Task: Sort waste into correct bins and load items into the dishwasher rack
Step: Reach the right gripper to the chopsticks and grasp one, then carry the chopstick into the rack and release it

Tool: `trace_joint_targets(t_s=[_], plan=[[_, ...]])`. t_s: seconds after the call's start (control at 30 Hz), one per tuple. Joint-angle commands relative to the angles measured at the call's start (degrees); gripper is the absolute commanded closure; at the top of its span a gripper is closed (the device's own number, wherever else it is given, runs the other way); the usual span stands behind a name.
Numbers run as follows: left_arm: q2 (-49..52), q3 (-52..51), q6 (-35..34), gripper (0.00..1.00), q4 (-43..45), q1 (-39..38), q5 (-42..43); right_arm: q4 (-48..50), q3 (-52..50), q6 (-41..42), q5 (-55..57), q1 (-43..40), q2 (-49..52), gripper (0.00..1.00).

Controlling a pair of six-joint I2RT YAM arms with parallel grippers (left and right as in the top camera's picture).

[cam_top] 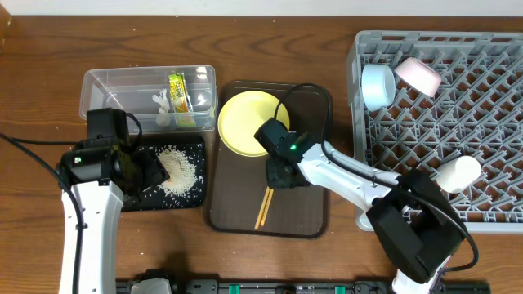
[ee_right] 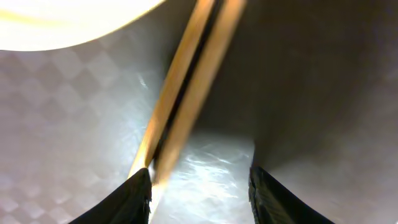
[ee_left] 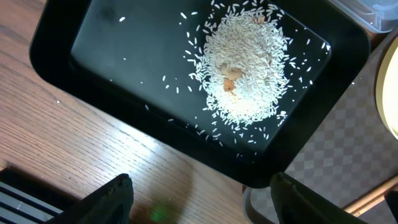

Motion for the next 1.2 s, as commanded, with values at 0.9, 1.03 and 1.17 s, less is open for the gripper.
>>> trace_joint_targets(t_s=[0.9,1.03,1.17], plan=[[-0.52,-0.22,-0.52,0.27,0.0,0.24,-0.24,-7.19,-0.17,1.25,1.77,-0.81,2.95,0.83],[-0.52,-0.22,-0.52,0.27,0.0,0.24,-0.24,-8.24,-0.17,1.2,1.77,-3.13,1.73,0.99],[-0.52,-0.22,-0.52,0.27,0.0,0.24,-0.24,-8.46,-0.13,-1.22,1.75,-5.73,-0.07,0.99]])
